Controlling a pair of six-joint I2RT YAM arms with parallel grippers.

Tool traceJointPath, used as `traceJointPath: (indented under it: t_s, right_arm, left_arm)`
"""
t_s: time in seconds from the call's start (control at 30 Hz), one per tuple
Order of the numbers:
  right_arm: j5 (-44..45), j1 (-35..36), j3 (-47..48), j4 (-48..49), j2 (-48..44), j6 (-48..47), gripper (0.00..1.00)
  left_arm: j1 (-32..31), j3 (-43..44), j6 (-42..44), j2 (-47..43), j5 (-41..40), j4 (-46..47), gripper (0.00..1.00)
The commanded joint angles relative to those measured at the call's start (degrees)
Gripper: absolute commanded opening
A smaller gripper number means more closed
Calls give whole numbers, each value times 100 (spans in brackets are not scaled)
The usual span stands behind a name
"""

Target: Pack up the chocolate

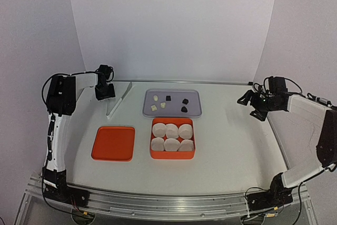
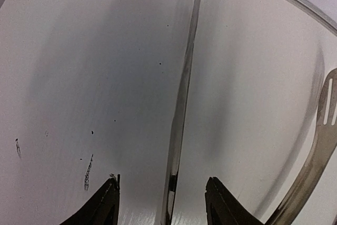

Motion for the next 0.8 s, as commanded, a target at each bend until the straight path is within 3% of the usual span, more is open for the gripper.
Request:
traceJointPath:
  t_s: [0.0,0.23,0.43,0.6,0.77]
  right_arm:
    - [-179,-7,136,64,59,-72,96]
    - [-213,-7,23,65,-15,-163,96]
    - [-331,-7,-103,65,-161,-229,96]
    - [-602,-7,19,64,-207,-288,97]
    - [-993,63,503,75,-94,-253,98]
  left_arm:
    - [2,429,52,228,-151,-124,48]
    - [-2,693,7,582,-314,-113,31]
    - [-15,913,15,754,-375,-166,0]
    - [-87,1275,19,576,-465,-295,0]
    - [-320,1412,-205,-249,-429,-110,0]
